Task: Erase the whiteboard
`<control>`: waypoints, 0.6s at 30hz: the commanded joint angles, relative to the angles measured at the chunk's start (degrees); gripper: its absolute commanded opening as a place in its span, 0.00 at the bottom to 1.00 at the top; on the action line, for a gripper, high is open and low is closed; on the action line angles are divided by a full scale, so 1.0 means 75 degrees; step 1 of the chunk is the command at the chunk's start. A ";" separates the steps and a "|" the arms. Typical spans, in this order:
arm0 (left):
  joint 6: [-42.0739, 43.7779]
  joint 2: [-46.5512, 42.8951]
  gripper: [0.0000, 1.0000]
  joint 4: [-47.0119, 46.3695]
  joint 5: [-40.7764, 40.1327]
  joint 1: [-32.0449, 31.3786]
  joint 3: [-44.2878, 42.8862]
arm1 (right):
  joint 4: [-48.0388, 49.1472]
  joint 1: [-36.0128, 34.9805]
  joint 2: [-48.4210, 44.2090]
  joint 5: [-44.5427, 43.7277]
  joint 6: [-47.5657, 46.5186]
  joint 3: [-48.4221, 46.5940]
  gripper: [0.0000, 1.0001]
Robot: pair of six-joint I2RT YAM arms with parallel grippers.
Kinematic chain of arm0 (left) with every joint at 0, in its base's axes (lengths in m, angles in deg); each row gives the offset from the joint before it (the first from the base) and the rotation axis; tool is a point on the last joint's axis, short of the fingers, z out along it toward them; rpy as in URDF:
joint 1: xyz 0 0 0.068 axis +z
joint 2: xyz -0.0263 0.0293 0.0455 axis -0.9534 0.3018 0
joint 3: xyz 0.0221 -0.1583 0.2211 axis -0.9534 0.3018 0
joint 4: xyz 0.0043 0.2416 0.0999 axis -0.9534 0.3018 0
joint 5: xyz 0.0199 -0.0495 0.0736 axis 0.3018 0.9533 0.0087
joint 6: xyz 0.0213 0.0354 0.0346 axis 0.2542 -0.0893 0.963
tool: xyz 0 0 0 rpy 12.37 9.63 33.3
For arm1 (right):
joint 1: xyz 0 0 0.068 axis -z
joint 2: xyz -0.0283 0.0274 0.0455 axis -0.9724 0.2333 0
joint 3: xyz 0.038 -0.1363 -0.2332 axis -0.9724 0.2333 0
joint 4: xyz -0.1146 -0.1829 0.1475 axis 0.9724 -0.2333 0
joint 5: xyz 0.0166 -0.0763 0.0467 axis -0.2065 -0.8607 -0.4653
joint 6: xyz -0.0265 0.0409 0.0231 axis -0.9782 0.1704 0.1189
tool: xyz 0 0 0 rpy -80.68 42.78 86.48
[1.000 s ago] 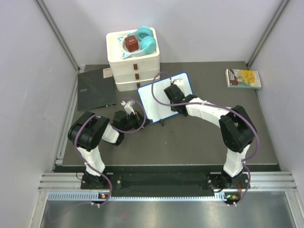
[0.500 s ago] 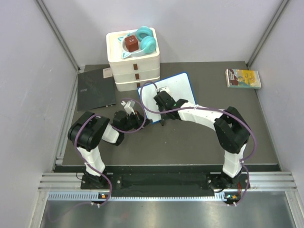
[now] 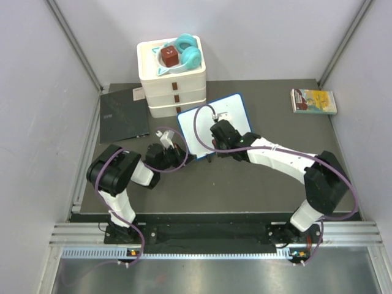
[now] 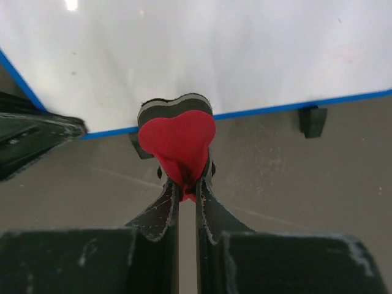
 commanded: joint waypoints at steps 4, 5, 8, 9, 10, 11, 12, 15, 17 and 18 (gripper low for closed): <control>0.0420 -0.0062 0.00 0.1848 -0.1234 0.0077 0.0526 | -0.0876 -0.0090 -0.0460 -0.0674 0.0747 0.0870 0.00; 0.0362 -0.0109 0.00 0.1871 -0.1269 0.0077 0.0561 | -0.0901 -0.0102 -0.0530 -0.0616 0.0806 0.0975 0.00; 0.0303 -0.0250 0.00 0.1883 -0.1374 0.0089 0.0713 | -0.0983 -0.0090 -0.0624 -0.0557 0.1134 0.1339 0.00; 0.0303 -0.0262 0.00 0.1872 -0.1363 0.0077 0.0714 | -0.0971 -0.0090 -0.0682 -0.0545 0.1193 0.1514 0.03; 0.0303 -0.0227 0.00 0.1872 -0.1363 0.0077 0.0691 | -0.0948 -0.0078 -0.0706 -0.0510 0.1240 0.1597 0.10; 0.0326 -0.0204 0.00 0.1883 -0.1328 0.0077 0.0656 | -0.0843 -0.0078 -0.0730 -0.0405 0.1275 0.1679 0.15; 0.0315 -0.0157 0.00 0.1895 -0.1293 0.0077 0.0632 | -0.0819 -0.0090 -0.0753 -0.0358 0.1287 0.1784 0.21; 0.0315 -0.0075 0.08 0.1930 -0.1281 0.0077 0.0562 | -0.0772 -0.0078 -0.0753 -0.0322 0.1299 0.1890 0.42; 0.0338 -0.0110 0.16 0.1942 -0.1281 0.0077 0.0573 | -0.0760 -0.0102 -0.0777 -0.0334 0.1276 0.1914 0.60; 0.0350 -0.0144 0.29 0.1942 -0.1269 0.0077 0.0585 | -0.0760 -0.0090 -0.0800 -0.0334 0.1287 0.1926 0.66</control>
